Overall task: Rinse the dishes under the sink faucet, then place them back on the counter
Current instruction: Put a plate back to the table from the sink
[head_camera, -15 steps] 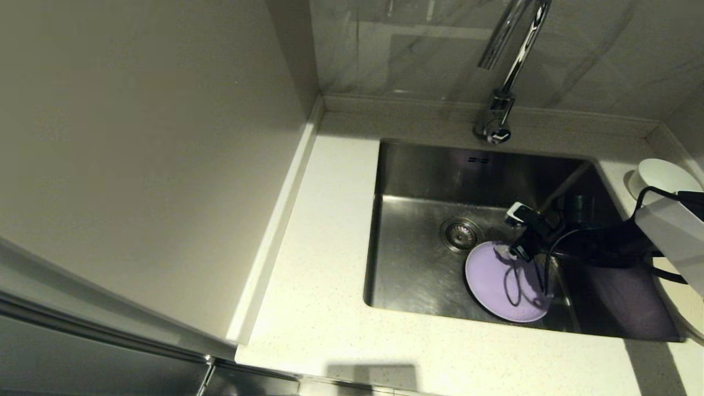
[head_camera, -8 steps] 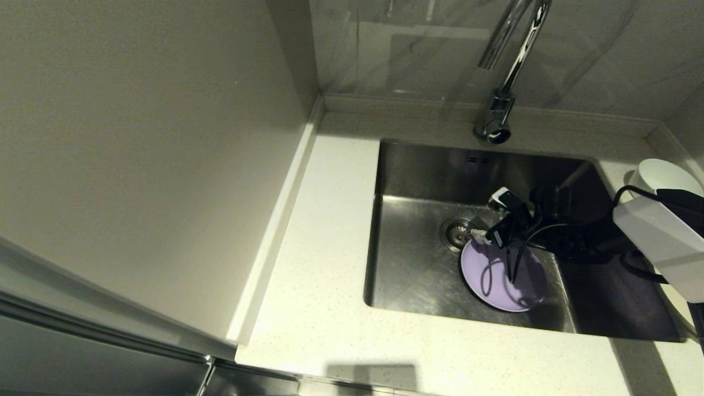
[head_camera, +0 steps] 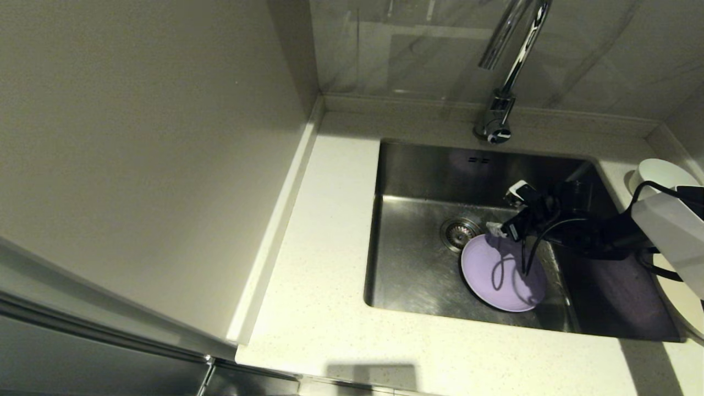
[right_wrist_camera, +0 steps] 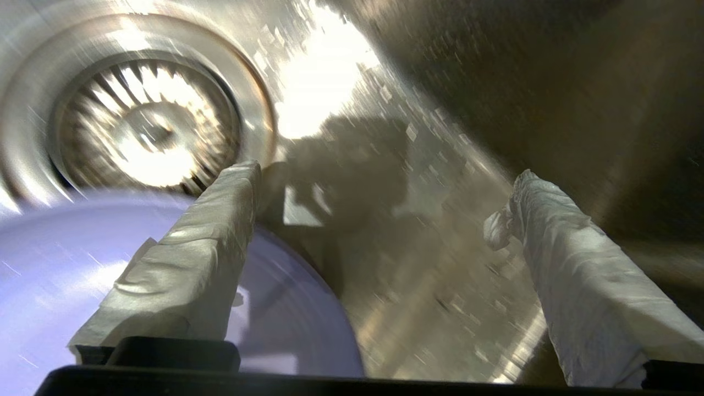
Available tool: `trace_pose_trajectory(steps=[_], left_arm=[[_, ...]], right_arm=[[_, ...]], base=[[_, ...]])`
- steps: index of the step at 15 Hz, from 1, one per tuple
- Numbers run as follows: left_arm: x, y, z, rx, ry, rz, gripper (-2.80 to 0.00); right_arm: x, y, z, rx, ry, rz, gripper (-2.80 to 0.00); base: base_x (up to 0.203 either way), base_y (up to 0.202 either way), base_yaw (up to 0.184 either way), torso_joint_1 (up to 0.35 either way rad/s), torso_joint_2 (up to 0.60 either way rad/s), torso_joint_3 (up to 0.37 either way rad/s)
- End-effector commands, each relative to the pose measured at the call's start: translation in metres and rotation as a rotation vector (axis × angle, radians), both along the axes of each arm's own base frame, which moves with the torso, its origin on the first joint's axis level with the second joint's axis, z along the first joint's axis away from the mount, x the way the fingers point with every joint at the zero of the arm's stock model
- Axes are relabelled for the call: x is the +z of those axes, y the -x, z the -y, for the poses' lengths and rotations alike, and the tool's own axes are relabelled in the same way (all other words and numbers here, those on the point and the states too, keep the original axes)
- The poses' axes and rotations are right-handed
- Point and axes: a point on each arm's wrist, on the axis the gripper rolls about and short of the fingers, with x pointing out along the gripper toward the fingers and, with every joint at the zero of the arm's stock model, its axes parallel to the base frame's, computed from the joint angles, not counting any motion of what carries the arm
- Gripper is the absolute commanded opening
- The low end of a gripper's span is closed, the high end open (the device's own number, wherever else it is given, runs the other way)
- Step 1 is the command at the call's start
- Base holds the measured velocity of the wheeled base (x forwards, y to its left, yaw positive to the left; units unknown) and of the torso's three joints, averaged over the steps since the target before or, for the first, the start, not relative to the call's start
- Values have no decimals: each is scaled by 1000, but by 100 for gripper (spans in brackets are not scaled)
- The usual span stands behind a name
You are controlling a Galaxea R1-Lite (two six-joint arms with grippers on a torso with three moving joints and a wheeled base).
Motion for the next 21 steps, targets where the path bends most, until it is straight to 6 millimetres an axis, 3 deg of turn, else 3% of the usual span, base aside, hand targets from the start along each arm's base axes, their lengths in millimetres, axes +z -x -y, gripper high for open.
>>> trace_pose_trajectory(steps=[1,3,8,11,17,21], left_arm=[[0,0,0,0,1,4,-280],[0,0,0,1,1,4,-280],[0,0,0,1,0,5,-280],[0,0,0,0,0,4,-280],[0,0,0,1,1,4,-280],[0,0,0,-1,0,4,-280]], right_arm=[[-4,4,12,-16,72,-22,0],[-12,9,21,-48,192,-81,0],[-33,22,23,-44,191,-168,0],[-35,22,23,-39,183,-171,0],[-34,19,4,-6,176,-163,0],[-32,16,-21,38,170,-132,0]], base=[[0,0,0,0,0,0],[0,0,0,0,0,0],[0,0,0,0,0,0],[0,0,0,0,0,0],[0,0,0,0,0,0],[0,0,0,0,0,0]])
